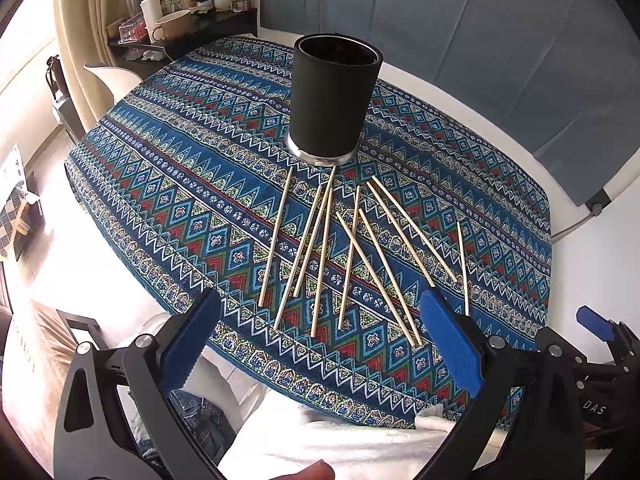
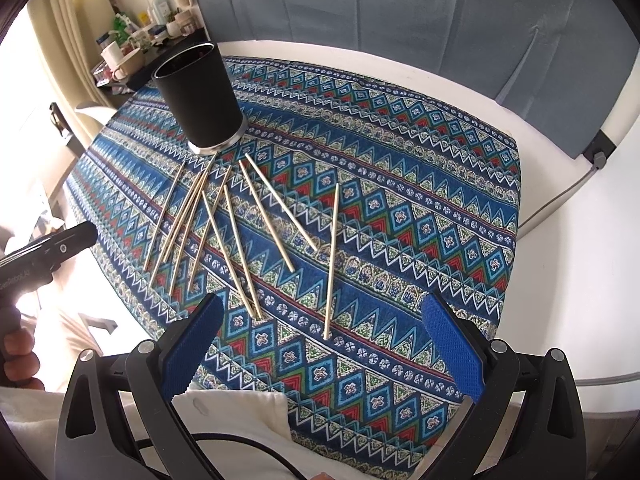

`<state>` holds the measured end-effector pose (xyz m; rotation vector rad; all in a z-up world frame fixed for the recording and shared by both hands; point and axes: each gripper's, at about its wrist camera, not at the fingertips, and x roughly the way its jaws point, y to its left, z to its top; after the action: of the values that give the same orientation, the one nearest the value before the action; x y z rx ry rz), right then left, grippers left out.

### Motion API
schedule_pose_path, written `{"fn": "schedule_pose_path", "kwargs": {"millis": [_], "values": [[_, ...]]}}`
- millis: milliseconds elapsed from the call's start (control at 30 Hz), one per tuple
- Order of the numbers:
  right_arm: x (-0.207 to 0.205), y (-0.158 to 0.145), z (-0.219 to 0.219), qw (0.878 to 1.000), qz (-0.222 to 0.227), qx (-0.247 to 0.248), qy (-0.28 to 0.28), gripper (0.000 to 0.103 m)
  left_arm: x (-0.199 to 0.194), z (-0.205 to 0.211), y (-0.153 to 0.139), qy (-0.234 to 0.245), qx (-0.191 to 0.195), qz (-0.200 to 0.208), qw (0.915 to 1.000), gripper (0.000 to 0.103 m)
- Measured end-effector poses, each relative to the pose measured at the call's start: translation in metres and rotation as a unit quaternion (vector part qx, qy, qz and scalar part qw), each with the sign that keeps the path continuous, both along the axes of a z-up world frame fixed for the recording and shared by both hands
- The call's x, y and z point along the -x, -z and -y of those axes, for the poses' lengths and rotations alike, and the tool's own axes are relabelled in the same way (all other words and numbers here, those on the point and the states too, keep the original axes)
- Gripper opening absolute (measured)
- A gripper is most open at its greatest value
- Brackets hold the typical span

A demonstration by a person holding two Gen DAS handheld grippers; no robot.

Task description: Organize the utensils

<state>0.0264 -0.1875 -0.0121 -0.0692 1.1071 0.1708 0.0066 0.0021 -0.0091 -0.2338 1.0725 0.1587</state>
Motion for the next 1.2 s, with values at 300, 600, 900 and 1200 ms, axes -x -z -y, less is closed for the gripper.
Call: {"fn": "schedule_pose_path", "kwargs": {"millis": [300, 600, 900, 1200], "values": [[-0.005, 0.003, -0.003, 1.0, -0.007, 0.006, -0.003, 0.095, -0.011, -0.008, 0.006, -0.003, 0.014, -0.014, 0.9998, 0.097], [-0.02, 0.01, -0.005, 1.0, -0.024, 0.02, -0.002, 0.095, -0.032, -0.021, 0.013, -0.009, 0.016, -0.024, 0.9995, 0.097], [-0.046, 0.022, -0.006, 0.998, -0.039, 0.045, 0.001, 0.095, -0.057, -0.031, 0.028, -0.005, 0.02, -0.049, 0.9986, 0.097], [-0.074, 0.052, -0.008, 0.995, -0.075, 0.068, 0.006, 0.095, -0.079, -0.046, 0.059, -0.005, -0.017, -0.088, 0.996, 0.097]]}}
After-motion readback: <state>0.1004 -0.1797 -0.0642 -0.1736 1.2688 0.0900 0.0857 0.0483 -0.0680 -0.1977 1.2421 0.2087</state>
